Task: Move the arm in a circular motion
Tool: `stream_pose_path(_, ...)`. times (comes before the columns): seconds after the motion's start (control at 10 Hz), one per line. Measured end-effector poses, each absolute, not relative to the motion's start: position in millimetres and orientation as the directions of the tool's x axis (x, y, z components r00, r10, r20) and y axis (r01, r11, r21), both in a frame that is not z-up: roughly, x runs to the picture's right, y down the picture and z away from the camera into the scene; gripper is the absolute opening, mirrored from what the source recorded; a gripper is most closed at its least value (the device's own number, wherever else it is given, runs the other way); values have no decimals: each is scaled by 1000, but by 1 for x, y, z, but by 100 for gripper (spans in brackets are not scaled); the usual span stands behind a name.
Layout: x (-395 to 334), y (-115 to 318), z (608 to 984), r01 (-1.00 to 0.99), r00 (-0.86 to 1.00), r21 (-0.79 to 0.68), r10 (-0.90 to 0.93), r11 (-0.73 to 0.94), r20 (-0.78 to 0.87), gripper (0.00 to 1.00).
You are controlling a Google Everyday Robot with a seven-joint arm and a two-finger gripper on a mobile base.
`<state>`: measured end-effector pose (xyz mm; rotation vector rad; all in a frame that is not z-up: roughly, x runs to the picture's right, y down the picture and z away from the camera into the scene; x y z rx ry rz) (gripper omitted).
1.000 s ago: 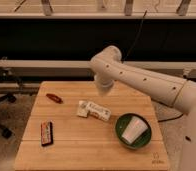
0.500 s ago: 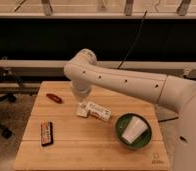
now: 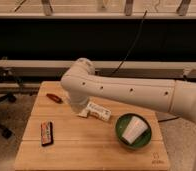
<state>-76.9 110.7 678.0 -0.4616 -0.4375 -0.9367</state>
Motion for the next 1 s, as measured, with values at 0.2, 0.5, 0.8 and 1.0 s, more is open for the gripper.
stream_pose_path(0.2, -37, 126, 668, 818, 554, -220, -625, 532, 549, 0)
stream_pose_path(0.5, 37, 145, 658, 768, 627, -298, -569, 567, 532, 0)
stream_pose_path(0.8, 112, 151, 667, 653, 749, -400, -471, 643, 465, 0)
stream_pose_path(1.0, 147, 141, 686, 550, 830, -456, -396, 699, 394, 0)
